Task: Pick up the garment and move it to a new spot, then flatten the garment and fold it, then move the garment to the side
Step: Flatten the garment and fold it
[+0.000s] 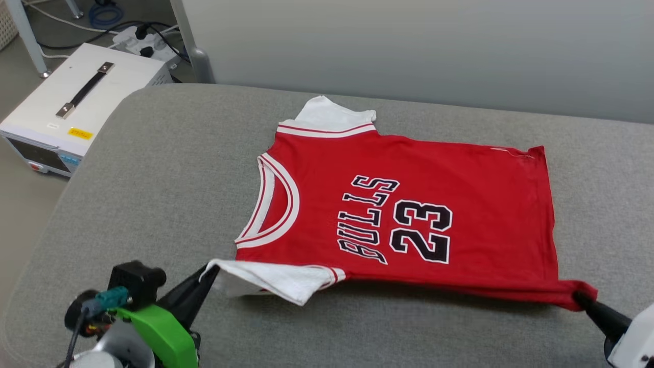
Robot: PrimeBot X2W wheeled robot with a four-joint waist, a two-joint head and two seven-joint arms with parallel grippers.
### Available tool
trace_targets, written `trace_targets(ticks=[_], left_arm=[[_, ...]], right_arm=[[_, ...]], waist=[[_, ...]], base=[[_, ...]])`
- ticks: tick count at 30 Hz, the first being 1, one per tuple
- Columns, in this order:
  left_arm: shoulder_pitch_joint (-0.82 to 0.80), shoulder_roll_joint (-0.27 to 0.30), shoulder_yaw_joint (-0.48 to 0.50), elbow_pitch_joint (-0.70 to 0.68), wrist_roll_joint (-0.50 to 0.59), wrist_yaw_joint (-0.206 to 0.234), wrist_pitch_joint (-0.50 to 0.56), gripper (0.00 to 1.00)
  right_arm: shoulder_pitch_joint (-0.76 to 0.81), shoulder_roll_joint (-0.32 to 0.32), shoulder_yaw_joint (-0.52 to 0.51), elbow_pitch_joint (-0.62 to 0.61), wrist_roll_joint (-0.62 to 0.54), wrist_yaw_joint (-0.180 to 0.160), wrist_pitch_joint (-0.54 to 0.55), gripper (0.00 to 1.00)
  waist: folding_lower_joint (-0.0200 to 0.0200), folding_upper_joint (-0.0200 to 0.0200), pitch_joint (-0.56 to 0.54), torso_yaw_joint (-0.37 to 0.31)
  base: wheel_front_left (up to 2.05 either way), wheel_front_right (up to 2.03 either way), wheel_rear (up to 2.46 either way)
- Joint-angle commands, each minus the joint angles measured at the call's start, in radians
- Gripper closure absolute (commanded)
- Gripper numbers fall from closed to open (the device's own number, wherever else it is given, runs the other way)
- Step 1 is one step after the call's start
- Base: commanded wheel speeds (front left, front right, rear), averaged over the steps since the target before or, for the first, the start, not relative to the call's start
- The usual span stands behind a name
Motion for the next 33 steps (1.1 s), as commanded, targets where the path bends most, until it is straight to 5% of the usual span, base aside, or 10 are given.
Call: trace_targets(ticks=[1, 9, 26, 27, 28, 29, 33], left_arm=[[-0.046, 0.006, 0.008, 0.000, 0.006, -0.012, 0.013, 1.00], [-0.284, -0.019, -0.011, 0.114, 0.051, -0.093, 0.110, 1.00], [-0.557, -0.143, -0.085, 0.441, 0.085, -0.180, 0.121, 1.00], [-0.567, -0.152, -0.092, 0.464, 0.084, -0.182, 0.117, 0.66], [-0.573, -0.161, -0.095, 0.484, 0.083, -0.183, 0.112, 0.00], [-0.579, -0.175, -0.098, 0.510, 0.079, -0.184, 0.108, 0.00], [-0.588, -0.220, -0.102, 0.595, 0.075, -0.183, 0.059, 0.00]], right_arm=[[-0.045, 0.008, -0.017, -0.016, -0.014, -0.001, 0.022, 1.00], [-0.251, 0.054, -0.043, -0.005, -0.125, -0.001, 0.148, 1.00], [-0.399, 0.119, -0.032, 0.115, -0.222, -0.001, 0.145, 1.00], [-0.403, 0.124, -0.034, 0.127, -0.223, -0.001, 0.138, 1.00], [-0.407, 0.126, -0.037, 0.134, -0.229, -0.001, 0.126, 0.35], [-0.409, 0.131, -0.040, 0.148, -0.229, -0.001, 0.122, 0.00], [-0.402, 0.131, -0.026, 0.164, -0.237, -0.001, 0.085, 0.00]], waist=[[0.0001, -0.0001, 0.059, -0.019], [0.0001, -0.0001, 0.211, -0.048], [0.0001, -0.0001, 0.299, -0.069], [0.0001, -0.0001, 0.299, -0.070], [0.0001, -0.0001, 0.297, -0.069], [0.0001, -0.0001, 0.292, -0.066], [0.0001, -0.0001, 0.258, -0.058]], base=[[0.00, 0.00, 0.00], [0.00, 0.00, 0.00], [0.00, 0.00, 0.00], [0.00, 0.00, 0.00], [0.00, 0.00, 0.00], [0.00, 0.00, 0.00], [0.00, 0.00, 0.00]])
